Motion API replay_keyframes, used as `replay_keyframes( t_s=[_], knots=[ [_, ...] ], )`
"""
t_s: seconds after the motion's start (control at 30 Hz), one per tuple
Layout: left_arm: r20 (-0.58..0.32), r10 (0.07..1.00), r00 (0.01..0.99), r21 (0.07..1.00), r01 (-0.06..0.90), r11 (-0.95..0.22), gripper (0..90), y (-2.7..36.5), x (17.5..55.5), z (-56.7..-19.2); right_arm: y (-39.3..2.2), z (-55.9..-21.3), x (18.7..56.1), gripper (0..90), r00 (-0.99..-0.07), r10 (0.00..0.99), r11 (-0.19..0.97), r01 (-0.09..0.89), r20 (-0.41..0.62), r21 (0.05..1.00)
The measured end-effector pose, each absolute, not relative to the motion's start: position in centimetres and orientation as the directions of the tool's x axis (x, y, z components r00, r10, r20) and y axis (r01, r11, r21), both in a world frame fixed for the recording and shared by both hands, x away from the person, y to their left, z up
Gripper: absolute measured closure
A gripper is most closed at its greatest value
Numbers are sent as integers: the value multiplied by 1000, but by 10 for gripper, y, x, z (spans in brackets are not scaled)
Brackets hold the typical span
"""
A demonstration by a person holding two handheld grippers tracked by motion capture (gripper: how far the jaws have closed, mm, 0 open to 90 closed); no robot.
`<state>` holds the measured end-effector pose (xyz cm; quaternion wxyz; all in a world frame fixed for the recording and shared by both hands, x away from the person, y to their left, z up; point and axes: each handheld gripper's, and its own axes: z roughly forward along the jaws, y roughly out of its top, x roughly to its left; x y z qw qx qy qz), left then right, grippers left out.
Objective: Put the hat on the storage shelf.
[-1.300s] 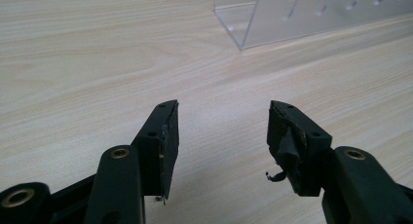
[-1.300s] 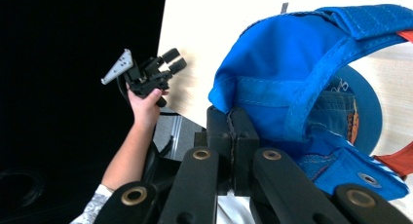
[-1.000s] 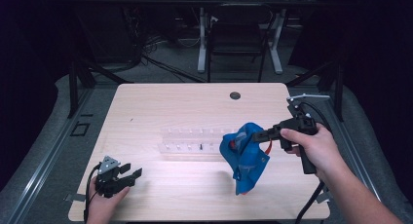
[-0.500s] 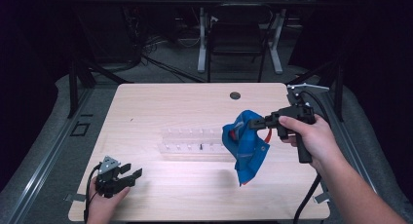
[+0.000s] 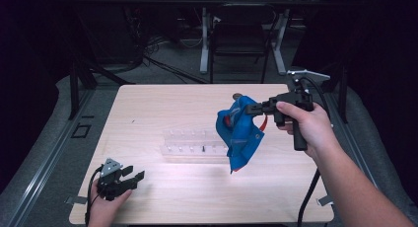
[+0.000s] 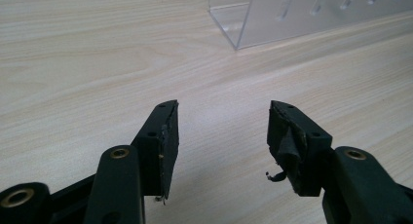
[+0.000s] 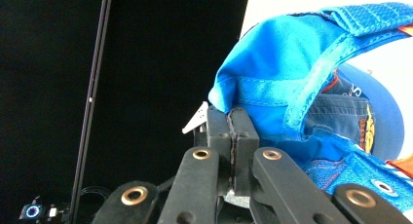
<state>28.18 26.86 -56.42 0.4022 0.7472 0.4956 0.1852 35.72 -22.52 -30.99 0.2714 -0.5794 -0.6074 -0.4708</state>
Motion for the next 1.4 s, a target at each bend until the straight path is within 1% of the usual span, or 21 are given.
replay_keyframes(
  t_s=[0.7, 0.77, 1.27, 1.4],
  knots=[
    [-119, 881, 458, 786, 585, -199, 460, 263, 281, -563, -203, -302, 381, 900, -190, 430, -163, 945, 883, 283],
    [-129, 875, 466, 787, 585, -196, 460, 261, 281, -560, -198, -303, 386, 900, -189, 426, -168, 944, 884, 283],
    [-131, 844, 520, 821, 534, -202, 486, 243, 276, -544, -176, -314, 403, 900, -182, 418, -187, 942, 890, 280],
    [-119, 835, 537, 831, 514, -213, 486, 237, 276, -540, -170, -315, 406, 900, -179, 410, -196, 940, 894, 278]
  ],
)
